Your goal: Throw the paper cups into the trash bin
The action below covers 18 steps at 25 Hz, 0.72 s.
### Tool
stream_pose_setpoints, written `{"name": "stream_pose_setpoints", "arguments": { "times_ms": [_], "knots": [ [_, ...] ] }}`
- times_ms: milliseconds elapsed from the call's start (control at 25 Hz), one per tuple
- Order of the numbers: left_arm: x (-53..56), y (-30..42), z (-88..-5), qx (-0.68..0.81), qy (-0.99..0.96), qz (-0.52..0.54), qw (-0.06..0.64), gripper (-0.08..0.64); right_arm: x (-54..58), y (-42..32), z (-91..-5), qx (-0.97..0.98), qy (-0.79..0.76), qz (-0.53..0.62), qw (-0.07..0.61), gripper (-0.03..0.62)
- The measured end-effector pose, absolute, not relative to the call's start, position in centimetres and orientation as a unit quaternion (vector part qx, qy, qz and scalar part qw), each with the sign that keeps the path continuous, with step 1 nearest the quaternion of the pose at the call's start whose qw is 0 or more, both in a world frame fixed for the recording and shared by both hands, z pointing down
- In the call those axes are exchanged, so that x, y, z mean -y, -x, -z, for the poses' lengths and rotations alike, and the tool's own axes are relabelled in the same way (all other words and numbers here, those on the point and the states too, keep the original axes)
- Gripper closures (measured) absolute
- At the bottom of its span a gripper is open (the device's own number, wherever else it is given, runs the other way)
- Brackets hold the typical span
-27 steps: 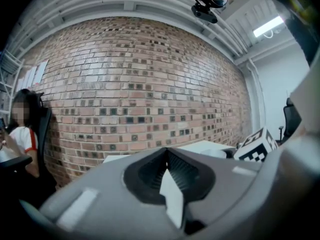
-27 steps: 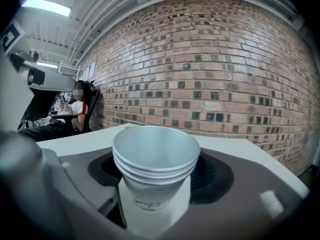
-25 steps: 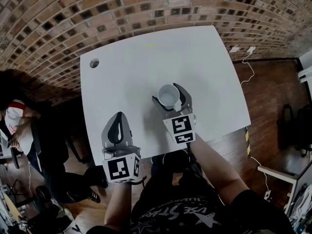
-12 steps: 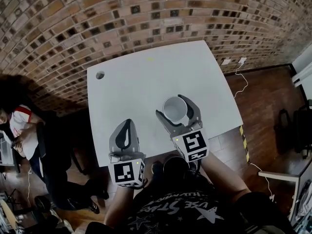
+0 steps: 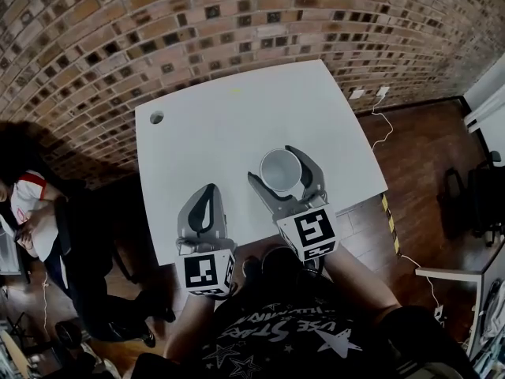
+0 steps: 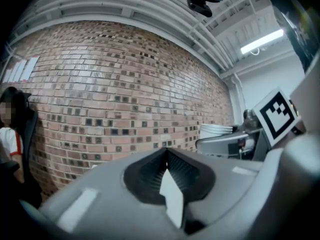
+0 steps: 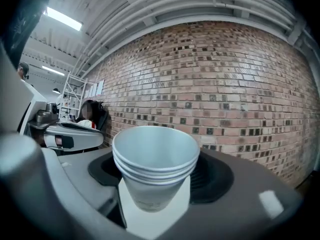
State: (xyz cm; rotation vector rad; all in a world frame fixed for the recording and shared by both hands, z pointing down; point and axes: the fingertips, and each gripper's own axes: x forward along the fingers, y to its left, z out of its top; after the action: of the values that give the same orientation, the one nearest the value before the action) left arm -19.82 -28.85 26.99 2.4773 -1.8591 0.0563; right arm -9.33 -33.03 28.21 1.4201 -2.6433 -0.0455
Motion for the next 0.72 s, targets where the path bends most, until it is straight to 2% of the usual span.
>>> {"name": "stream_pose_setpoints", "arguments": {
  "times_ms": [720],
  "knots": [
    [28.4,22.1,-27.1,0.596,-0.802,-0.003,0.028,0.555,31.2,9.6,-28.0,0.865,-0.497,0.013,0.063,0.224]
  ]
}}
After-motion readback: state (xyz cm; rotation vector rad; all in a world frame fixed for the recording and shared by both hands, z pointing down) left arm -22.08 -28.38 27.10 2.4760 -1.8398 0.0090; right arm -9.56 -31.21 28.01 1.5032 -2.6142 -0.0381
